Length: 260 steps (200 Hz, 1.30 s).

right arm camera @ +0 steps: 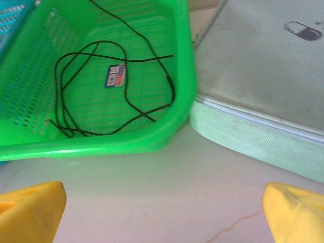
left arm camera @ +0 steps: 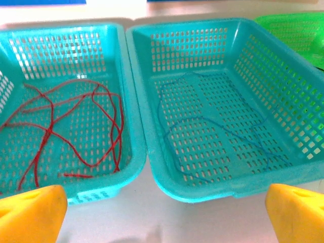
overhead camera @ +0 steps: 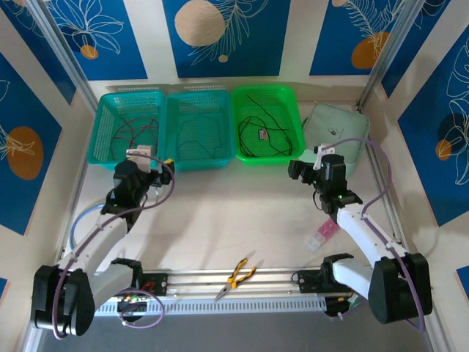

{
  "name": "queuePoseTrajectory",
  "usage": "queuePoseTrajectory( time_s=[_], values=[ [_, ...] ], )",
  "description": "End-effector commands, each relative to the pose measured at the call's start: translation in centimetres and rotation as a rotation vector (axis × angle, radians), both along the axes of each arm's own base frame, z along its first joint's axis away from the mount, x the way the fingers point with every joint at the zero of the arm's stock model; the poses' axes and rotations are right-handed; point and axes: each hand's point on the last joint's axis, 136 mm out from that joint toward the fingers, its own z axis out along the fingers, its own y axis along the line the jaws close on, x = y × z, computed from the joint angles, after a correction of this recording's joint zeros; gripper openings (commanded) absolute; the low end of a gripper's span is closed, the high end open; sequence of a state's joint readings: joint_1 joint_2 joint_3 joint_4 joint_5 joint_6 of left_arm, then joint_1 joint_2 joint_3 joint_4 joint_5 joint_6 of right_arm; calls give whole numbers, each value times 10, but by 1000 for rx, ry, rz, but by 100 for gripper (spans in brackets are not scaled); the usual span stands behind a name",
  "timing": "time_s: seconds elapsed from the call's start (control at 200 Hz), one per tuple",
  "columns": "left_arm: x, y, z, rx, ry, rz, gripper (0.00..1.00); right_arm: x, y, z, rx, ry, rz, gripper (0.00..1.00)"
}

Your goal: Untangle the cables

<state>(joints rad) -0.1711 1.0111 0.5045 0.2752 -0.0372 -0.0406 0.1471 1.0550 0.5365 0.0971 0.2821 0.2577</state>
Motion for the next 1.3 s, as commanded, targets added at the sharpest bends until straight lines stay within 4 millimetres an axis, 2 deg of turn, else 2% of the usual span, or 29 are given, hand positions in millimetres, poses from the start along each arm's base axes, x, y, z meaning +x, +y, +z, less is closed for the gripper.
queuePoseTrajectory(
  time_s=[0.0, 0.09, 0.2, 0.46, 0.565, 0.755, 0.88, 0.995, 1.19, 1.296],
  values=[
    [0, -3, 12, 62, -84, -30, 100, 10, -13, 24, -17, -168, -39, 99],
    [-1, 7, 11, 29, -139, 34, 100, 8, -19, 16, -37, -202, -53, 99],
    [-8, -1, 7, 50, -235, -28, 100, 5, -25, 5, -52, -238, -53, 99],
    [-5, 7, -19, 53, -220, 25, 100, 21, -47, -21, -62, -248, -82, 99],
    [-1, 9, -29, 70, -218, 36, 100, 29, -46, -33, -50, -243, -76, 99],
    [7, 19, -29, 120, -200, 92, 100, 36, -37, -53, -60, -234, -30, 99],
    [6, 20, -46, 185, -130, 78, 100, 41, -32, -54, -71, -218, -2, 99],
    [8, 22, -59, 191, -148, 88, 100, 45, -31, -56, -75, -197, -4, 99],
    [25, 28, -91, 187, -127, 142, 100, 52, -31, -59, -74, -155, 0, 99],
    [31, 30, -95, 184, -78, 143, 100, 52, -31, -59, -74, -153, 0, 99]
  ],
)
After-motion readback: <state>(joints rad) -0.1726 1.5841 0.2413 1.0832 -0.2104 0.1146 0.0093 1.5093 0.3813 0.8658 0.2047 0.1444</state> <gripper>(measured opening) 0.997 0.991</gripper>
